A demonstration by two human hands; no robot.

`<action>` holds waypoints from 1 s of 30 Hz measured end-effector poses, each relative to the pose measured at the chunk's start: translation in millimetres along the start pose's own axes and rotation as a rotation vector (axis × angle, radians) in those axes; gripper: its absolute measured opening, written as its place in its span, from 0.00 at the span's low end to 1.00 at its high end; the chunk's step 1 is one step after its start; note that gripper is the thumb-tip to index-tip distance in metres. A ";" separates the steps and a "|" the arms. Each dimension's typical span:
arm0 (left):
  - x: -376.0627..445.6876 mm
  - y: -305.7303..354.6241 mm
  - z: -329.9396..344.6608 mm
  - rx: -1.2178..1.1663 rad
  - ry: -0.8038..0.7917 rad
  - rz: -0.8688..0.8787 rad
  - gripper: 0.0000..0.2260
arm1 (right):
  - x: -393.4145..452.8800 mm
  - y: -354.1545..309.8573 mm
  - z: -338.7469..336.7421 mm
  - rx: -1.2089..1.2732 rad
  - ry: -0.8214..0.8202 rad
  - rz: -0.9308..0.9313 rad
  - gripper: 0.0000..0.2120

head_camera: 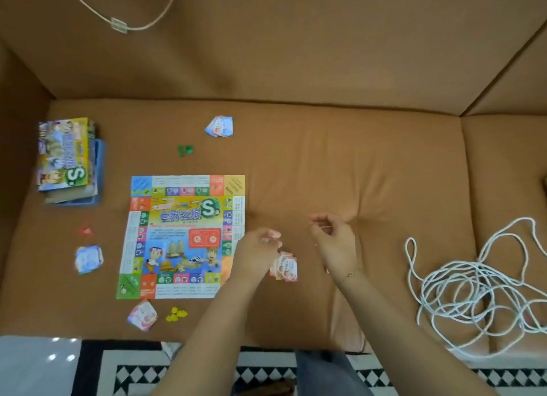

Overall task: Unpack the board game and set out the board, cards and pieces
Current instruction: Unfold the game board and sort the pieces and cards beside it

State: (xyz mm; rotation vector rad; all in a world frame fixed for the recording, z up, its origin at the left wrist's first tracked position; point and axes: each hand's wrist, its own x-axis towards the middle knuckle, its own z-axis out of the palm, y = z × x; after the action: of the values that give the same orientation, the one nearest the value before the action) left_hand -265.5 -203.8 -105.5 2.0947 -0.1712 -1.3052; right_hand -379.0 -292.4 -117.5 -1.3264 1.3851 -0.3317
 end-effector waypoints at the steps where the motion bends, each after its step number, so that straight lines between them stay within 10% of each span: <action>1: -0.1 2.5 -22.3 -0.084 -0.017 -0.035 0.07 | -3.6 -11.5 14.5 0.001 -0.019 -0.012 0.07; 14: 17.1 -23.7 -277.6 -0.307 0.025 -0.018 0.09 | -82.5 -97.9 223.2 0.063 -0.149 -0.043 0.07; 30: 66.6 -57.0 -401.0 -0.375 0.303 -0.033 0.06 | -53.7 -134.1 370.8 0.095 -0.295 0.038 0.07</action>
State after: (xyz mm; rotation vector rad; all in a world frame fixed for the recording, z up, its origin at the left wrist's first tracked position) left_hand 91.8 -4.2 -73.7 1.9414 0.2235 -0.9357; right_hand -21.4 -118.3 -104.5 -1.2150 1.1317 -0.1655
